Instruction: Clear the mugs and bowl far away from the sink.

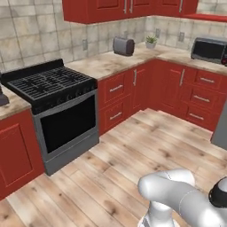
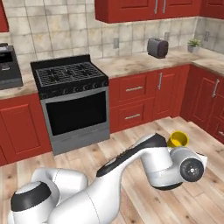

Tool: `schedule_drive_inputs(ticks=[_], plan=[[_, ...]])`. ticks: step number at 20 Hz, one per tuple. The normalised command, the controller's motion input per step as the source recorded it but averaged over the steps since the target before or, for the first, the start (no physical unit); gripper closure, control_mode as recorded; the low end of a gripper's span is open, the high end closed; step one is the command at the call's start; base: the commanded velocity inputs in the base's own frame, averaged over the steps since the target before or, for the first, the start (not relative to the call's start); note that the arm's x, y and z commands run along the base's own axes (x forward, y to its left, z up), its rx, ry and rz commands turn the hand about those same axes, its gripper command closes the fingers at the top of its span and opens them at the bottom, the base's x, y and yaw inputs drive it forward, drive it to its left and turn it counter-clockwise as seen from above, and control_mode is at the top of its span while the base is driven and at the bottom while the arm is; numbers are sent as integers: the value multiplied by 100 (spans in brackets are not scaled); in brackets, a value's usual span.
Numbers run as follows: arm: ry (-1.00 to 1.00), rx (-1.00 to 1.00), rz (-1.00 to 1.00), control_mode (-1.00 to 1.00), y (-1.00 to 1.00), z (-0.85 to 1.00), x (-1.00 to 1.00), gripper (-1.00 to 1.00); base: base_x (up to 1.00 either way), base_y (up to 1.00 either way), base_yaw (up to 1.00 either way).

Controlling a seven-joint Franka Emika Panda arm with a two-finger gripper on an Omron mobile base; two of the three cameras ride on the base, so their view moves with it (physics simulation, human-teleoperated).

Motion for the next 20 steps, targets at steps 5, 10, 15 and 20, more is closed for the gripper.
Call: schedule_drive_inputs(ticks=[5, 10, 15, 20], plan=[[0, 0, 0, 100, 0, 0, 0, 100, 100, 5, 22], [0, 0, 0, 100, 0, 0, 0, 100, 100, 1, 37], [0, 0, 0, 100, 0, 0, 0, 100, 100, 0, 52], [0, 0, 0, 100, 0, 0, 0, 100, 100, -22, 52]])
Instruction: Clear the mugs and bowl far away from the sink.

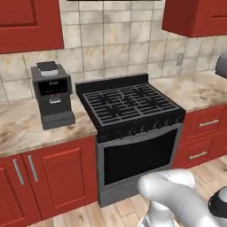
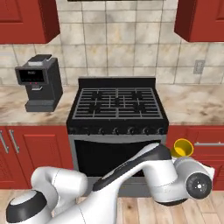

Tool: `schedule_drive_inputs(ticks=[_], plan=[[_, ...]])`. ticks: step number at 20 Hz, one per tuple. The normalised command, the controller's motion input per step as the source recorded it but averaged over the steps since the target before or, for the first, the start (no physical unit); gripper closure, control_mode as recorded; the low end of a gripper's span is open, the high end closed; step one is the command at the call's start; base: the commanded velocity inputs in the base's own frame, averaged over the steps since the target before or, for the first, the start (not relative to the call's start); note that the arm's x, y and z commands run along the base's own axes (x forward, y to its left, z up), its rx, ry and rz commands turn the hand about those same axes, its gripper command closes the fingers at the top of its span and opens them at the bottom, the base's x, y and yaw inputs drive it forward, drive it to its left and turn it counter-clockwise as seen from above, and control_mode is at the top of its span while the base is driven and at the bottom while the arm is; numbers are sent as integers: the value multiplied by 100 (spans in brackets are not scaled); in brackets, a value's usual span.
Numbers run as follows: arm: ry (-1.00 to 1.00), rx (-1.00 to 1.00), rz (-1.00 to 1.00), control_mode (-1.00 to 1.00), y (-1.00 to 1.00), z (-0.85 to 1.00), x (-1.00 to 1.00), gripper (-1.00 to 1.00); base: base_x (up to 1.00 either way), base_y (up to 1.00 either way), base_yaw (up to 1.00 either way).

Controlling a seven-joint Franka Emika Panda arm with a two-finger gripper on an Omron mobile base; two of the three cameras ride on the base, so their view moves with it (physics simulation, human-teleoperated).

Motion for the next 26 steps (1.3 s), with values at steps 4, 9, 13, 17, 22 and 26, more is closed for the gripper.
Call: schedule_drive_inputs(ticks=[4, 9, 13, 17, 22, 26], plan=[[0, 0, 0, 100, 0, 0, 0, 100, 98, -61, 39], [0, 0, 0, 100, 0, 0, 0, 100, 75, -85, 32], [0, 0, 0, 100, 0, 0, 0, 100, 63, -88, 32], [0, 0, 0, 100, 0, 0, 0, 100, 35, -90, 34], [0, 0, 0, 100, 0, 0, 0, 100, -1, -79, 21], [0, 0, 0, 100, 0, 0, 0, 100, -2, -21, 2]])
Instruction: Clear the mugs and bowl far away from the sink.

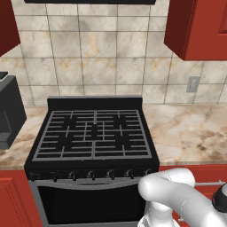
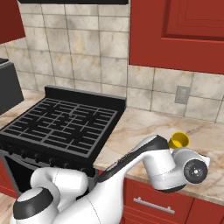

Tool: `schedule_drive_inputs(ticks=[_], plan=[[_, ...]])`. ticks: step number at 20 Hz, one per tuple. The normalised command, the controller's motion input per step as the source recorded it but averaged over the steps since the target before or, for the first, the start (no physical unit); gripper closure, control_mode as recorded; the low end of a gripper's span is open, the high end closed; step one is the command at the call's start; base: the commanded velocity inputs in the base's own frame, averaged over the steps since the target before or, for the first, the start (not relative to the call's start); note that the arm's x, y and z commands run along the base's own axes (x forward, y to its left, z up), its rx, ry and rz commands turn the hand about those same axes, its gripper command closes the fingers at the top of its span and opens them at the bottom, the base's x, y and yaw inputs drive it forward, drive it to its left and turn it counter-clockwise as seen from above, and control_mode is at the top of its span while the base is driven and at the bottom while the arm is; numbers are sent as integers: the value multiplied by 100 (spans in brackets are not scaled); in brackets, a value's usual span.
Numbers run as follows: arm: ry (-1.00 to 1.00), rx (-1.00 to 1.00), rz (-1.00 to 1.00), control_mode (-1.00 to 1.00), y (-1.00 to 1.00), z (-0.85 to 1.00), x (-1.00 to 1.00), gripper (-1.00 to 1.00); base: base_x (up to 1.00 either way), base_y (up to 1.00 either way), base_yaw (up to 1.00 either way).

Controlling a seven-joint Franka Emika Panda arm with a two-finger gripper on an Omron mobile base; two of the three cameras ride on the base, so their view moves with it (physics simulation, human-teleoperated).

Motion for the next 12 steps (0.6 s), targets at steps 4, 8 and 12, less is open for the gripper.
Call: schedule_drive_inputs(ticks=[4, 8, 12], plan=[[0, 0, 0, 100, 0, 0, 0, 100, 1, 0, 0], [0, 0, 0, -100, 0, 0, 10, 100, 7, 0, 0], [9, -1, 0, -100, 1, -2, 40, 100, 0, 0, 0]])
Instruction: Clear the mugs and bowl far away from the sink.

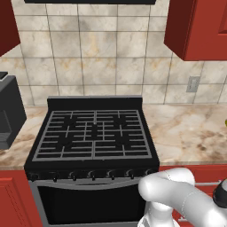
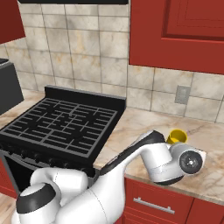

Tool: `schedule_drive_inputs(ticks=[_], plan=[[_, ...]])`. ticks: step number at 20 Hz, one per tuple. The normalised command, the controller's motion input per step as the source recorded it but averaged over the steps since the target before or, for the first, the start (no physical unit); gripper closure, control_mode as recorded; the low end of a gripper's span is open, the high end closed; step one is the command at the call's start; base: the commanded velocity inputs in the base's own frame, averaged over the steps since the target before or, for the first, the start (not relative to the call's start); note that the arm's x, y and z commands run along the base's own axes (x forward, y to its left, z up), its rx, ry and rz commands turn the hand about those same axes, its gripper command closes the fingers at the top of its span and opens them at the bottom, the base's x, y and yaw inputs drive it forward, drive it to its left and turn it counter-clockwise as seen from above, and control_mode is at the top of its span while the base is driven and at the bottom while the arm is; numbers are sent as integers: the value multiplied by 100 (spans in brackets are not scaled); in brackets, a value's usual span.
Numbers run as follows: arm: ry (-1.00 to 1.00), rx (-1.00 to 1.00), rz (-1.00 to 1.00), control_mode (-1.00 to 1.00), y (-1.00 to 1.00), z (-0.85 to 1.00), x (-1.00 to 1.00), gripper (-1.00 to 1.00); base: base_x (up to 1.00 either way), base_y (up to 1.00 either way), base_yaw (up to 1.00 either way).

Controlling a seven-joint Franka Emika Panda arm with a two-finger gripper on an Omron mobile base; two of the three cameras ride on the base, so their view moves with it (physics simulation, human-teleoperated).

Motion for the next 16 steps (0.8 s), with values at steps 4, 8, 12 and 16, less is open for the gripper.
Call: schedule_drive_inputs(ticks=[4, 8, 12, 16], plan=[[10, -2, 4, -100, 0, -1, 45, 100, 0, 0, 0], [7, -4, 5, -100, 0, -8, 33, 100, 0, 0, 0], [11, -7, 5, -100, 1, -29, 29, 100, 0, 0, 0], [16, -10, 5, -100, 10, -38, 36, 100, 0, 0, 0]])
